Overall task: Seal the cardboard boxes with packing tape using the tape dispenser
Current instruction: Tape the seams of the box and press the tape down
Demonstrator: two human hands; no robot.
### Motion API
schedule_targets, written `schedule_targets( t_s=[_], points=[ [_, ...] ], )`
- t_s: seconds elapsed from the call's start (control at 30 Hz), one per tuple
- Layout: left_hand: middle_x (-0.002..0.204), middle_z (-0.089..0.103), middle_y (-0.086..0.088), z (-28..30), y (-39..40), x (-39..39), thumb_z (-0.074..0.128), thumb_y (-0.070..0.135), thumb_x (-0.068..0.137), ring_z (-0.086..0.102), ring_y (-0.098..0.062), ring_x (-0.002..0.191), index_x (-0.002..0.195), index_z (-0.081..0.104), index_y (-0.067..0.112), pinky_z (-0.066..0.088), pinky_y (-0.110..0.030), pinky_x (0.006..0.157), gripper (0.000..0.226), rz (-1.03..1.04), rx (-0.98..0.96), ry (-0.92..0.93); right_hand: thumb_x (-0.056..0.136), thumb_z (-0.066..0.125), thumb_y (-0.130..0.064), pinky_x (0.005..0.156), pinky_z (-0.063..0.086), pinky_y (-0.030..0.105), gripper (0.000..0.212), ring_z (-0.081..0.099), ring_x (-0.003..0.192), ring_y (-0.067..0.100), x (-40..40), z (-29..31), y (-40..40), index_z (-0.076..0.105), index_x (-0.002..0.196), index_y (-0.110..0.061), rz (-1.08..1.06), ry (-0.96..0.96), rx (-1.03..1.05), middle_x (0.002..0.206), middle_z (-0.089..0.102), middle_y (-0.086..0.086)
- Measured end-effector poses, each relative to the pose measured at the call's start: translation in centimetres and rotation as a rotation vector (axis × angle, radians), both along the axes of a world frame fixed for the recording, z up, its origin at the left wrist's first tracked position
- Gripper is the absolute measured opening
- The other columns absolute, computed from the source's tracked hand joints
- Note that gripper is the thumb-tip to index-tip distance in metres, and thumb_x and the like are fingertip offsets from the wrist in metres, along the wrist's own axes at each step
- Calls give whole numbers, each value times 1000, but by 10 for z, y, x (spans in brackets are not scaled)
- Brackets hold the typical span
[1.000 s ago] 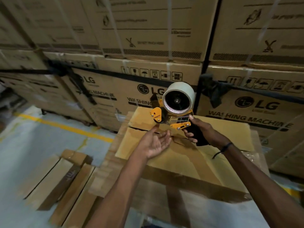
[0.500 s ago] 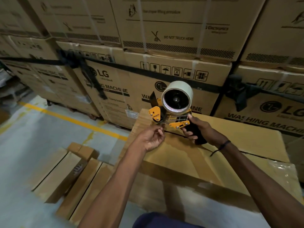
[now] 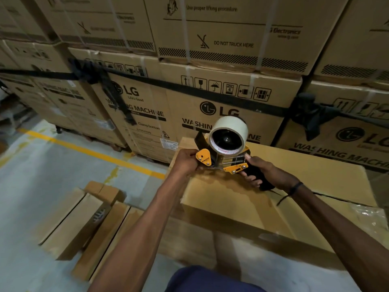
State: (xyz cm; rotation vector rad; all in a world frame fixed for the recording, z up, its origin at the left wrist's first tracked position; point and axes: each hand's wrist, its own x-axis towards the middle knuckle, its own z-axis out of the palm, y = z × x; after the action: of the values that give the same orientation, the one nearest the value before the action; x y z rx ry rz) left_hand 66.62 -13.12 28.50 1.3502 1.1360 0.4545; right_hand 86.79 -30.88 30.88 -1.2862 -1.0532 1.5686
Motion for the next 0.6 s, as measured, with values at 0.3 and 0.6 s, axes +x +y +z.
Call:
schedule_targets(
  t_s=[0.3,0.6],
  points=[
    [76,73,1,-12,18,-43,76,22,92,63,-3,52,82,74,18,52,-20,54,11,152,378,126,109,33,-41,50,27,26,51,28,52,17,49,-5,-14,53,85,0,64,-139,-12,66,37,7],
    [66,63,-2,-21,38,-51,67,26,100,63,-11,50,86,73,6,60,-42,66,25,96,503,74,105,35,-41,50,35,20,49,30,53,18,83,3,-27,59,82,-5,28,-255,-10,66,38,9]
  ],
)
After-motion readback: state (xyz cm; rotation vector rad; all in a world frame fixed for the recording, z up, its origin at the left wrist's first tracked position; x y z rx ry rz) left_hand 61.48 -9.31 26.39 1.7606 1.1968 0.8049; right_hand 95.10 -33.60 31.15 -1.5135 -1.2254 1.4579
